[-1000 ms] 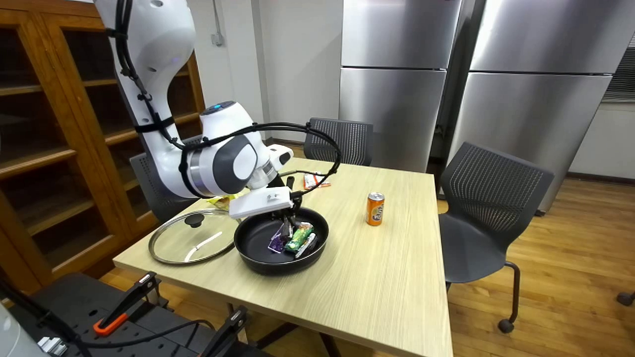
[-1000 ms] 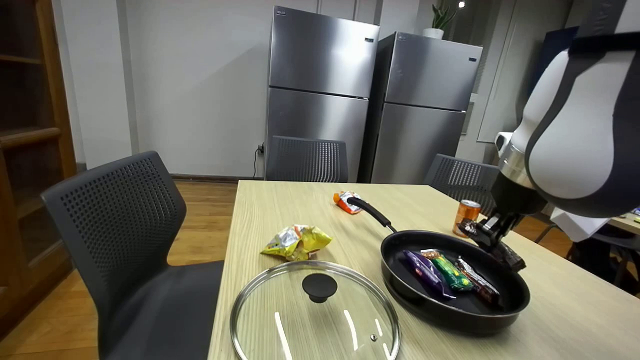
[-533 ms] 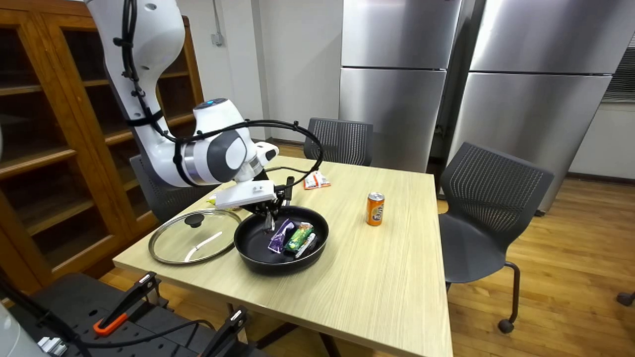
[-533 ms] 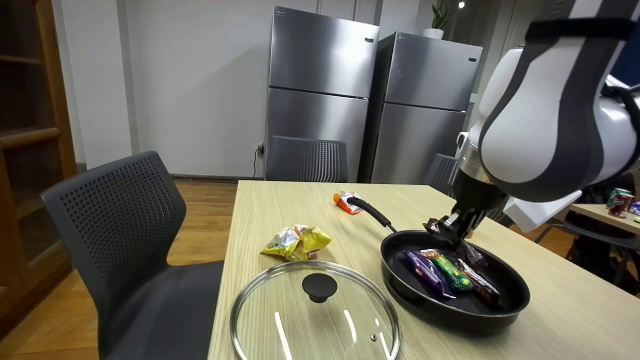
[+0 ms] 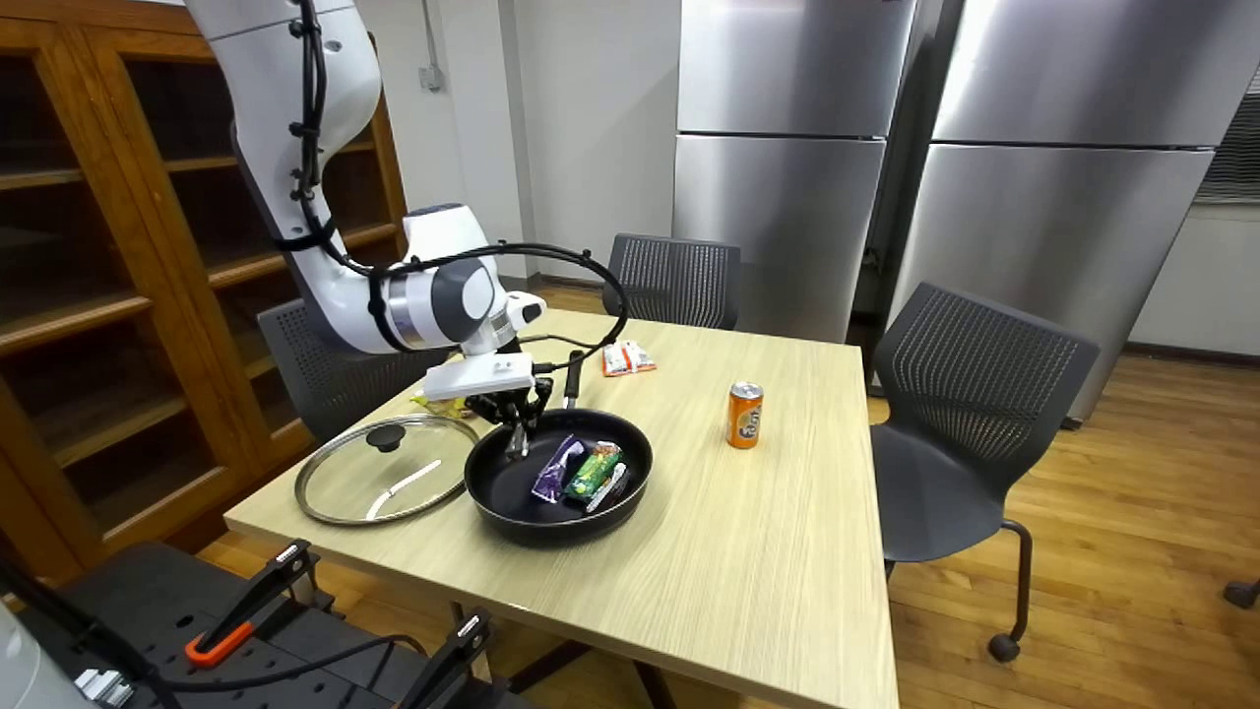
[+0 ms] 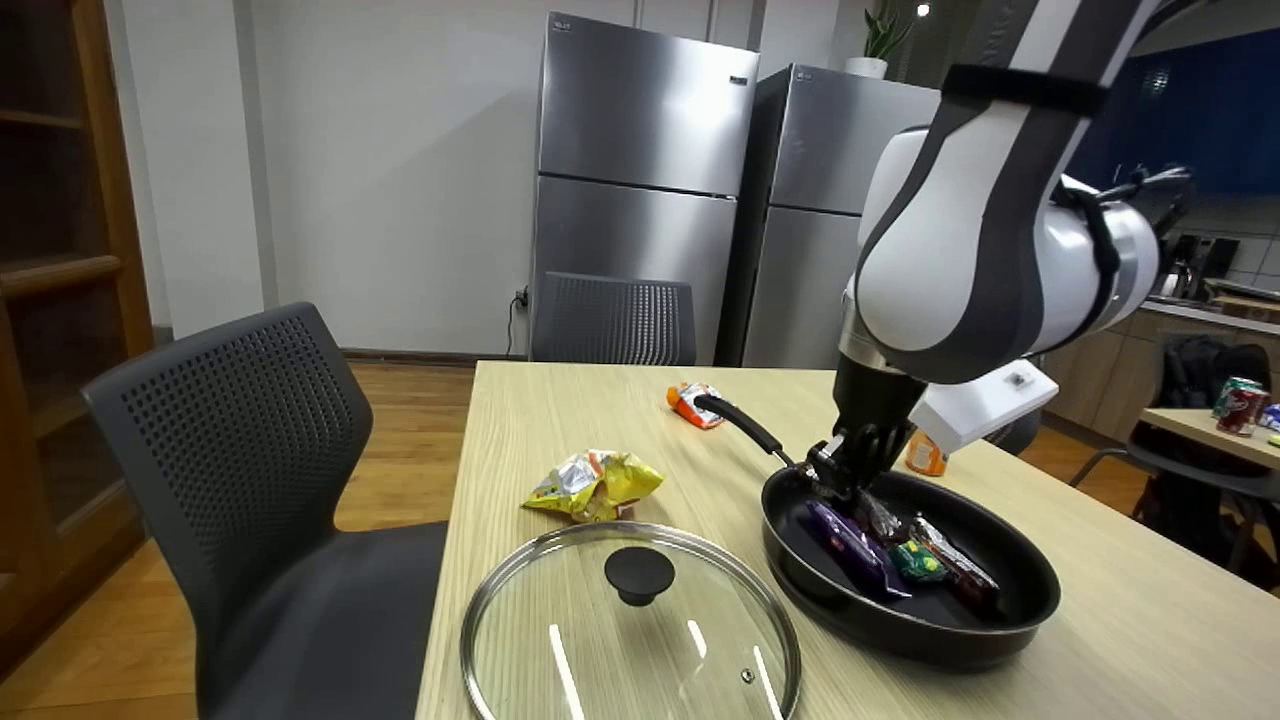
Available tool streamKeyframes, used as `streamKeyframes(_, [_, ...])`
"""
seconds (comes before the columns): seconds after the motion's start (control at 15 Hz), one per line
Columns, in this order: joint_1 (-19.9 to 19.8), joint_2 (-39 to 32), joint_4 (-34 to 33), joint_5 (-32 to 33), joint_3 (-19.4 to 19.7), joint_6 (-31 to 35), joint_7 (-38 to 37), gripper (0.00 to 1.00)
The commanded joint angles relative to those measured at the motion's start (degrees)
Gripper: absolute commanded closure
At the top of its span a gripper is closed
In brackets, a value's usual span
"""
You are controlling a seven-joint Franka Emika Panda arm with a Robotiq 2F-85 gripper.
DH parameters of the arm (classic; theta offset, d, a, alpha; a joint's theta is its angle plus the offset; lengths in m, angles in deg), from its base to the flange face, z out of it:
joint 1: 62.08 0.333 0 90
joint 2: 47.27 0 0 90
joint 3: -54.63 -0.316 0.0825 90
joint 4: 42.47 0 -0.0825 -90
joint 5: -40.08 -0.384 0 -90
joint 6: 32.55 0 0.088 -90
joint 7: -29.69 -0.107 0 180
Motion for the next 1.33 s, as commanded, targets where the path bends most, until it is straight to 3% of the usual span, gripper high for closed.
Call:
streamKeyframes(0.0, [-4.3,-3.0,-6.5,3.4,-3.4,-5.8,-3.1,0.97])
streamKeyframes(0.33, [-8.3,-5.9,-10.7,5.5,-6.7,-10.5,-3.3,0.97])
streamKeyframes(0.4, [-8.6,-6.1,-10.9,6.0,-7.0,-11.1,-3.3,0.63])
streamKeyframes(0.47, [-8.7,-6.2,-10.8,6.4,-7.1,-11.2,-3.4,0.62])
streamKeyframes(0.6, [-8.7,-5.8,-10.0,7.3,-7.1,-10.5,-3.5,0.49])
streamKeyframes(1.0, [-7.1,-3.6,-6.2,9.2,-6.3,-7.2,-4.5,0.03])
streamKeyframes(1.27, [-5.9,-1.3,-3.6,10.2,-6.3,-7.1,-4.9,0.00])
